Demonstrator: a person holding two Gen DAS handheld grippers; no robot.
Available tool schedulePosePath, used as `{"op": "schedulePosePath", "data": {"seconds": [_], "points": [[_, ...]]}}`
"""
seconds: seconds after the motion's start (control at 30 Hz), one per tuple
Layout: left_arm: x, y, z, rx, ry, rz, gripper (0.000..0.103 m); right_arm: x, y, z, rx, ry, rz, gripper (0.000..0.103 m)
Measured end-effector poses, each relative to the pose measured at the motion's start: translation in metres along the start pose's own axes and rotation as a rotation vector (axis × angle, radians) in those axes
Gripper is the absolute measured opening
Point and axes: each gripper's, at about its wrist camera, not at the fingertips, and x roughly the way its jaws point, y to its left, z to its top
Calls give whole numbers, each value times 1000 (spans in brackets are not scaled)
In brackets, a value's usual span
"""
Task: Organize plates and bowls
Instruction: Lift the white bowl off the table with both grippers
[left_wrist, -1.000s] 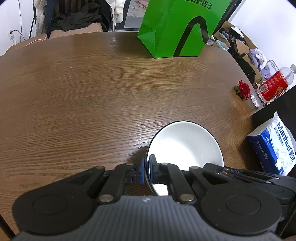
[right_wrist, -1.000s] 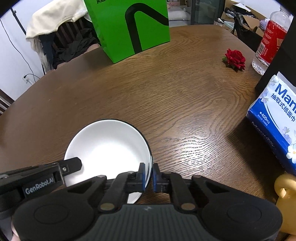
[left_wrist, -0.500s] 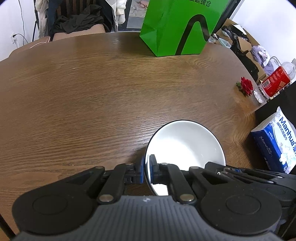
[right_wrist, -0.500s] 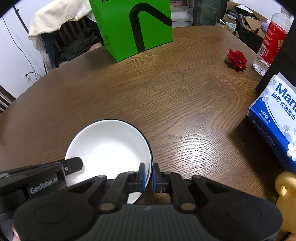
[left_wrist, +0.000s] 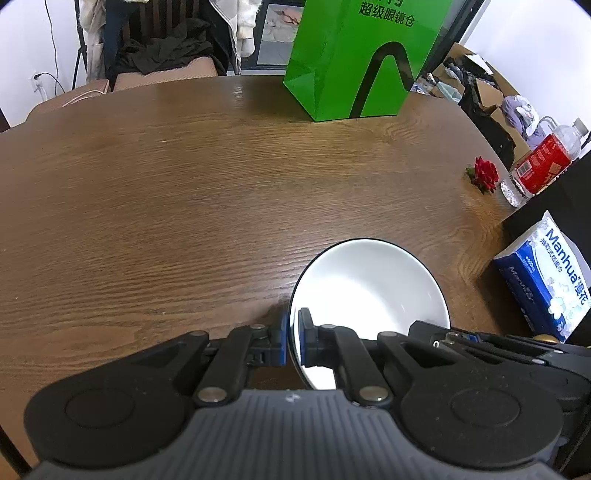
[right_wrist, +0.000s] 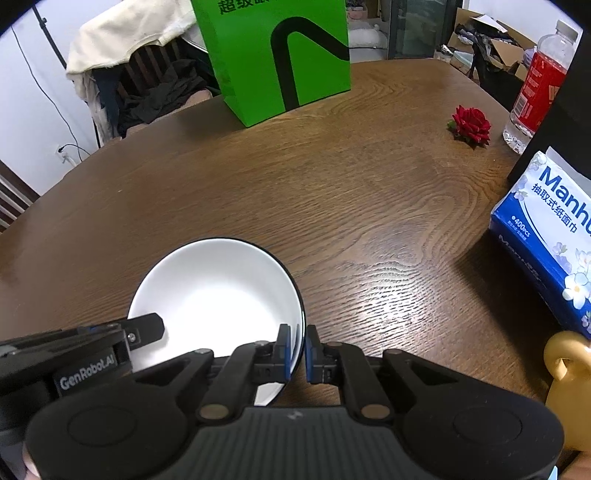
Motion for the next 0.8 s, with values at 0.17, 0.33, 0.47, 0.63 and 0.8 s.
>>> {"op": "schedulePosePath", "data": {"seconds": [0.17,0.33,0.47,0.63,0.8], "points": [[-13,-2,-8,5,-15,10,7,-11,1,-6,-4,-15,11,7],[-28,-4,-16,10,-32,22,7,-23,3,-14,-15,-27,23,7],[-39,-3,-24,2,-44,29,7,-34,7,-22,-28,-37,28,7],[-52,-2,-35,-2,-57,41,7,-47,12,-32,-42,-45,35,7],[-65,-1,-45,-8,-70,50,7,-57,16,-43,-56,-52,40,7]]}}
